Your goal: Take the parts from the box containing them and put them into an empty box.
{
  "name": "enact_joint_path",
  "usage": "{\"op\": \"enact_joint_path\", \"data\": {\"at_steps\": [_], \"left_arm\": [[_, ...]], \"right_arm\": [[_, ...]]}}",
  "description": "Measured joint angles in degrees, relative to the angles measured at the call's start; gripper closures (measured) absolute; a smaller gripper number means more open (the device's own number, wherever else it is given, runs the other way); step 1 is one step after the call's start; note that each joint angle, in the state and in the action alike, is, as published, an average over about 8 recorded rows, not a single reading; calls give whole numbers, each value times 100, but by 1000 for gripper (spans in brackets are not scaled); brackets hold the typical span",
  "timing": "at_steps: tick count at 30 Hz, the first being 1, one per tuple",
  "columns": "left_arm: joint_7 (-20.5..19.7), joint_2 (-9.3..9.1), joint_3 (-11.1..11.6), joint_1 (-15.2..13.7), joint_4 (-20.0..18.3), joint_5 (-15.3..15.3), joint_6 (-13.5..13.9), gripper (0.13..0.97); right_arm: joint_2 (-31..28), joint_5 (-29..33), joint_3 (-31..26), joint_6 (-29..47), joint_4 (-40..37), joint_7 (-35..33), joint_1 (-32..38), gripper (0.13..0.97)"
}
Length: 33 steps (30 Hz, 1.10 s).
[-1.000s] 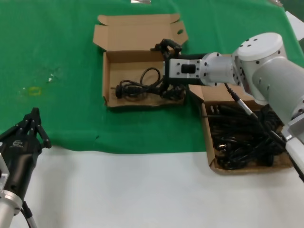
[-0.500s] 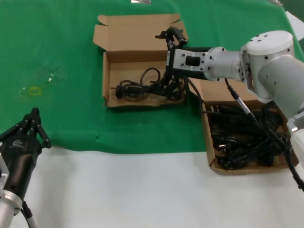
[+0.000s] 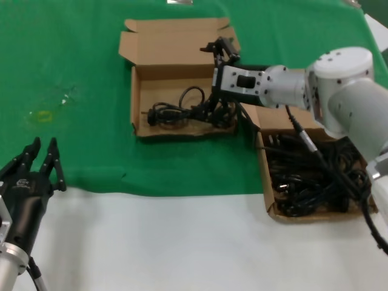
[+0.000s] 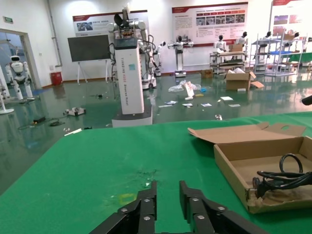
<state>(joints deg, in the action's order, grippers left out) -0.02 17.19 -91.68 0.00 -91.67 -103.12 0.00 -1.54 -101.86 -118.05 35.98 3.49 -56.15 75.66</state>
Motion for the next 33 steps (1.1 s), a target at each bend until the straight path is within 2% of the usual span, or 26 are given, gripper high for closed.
{"op": "enact_joint_path", "data": {"at_steps": [3, 11, 15, 23, 24, 32, 33], "left_arm": [[0, 0, 0, 0, 0, 0, 0, 883], [0, 0, 0, 0, 0, 0, 0, 746], [0, 0, 0, 0, 0, -1, 0, 746], [0, 0, 0, 0, 0, 0, 0, 538], [0, 0, 0, 0, 0, 0, 0, 538], [0, 0, 0, 0, 0, -1, 0, 331], [0, 0, 0, 0, 0, -1, 0, 331]], "right_arm": [[-45, -4, 76, -105, 255, 166, -219, 129], [-204, -17, 344, -468, 1147, 735, -985, 129], [-289, -23, 487, -665, 1626, 1041, -1395, 129], [-460, -38, 774, -1053, 2587, 1646, -2222, 129], [-482, -39, 811, -1103, 2709, 1724, -2327, 129], [-653, -53, 1101, -1502, 3679, 2347, -3157, 129], [-674, -55, 1136, -1550, 3797, 2422, -3258, 129]]}}
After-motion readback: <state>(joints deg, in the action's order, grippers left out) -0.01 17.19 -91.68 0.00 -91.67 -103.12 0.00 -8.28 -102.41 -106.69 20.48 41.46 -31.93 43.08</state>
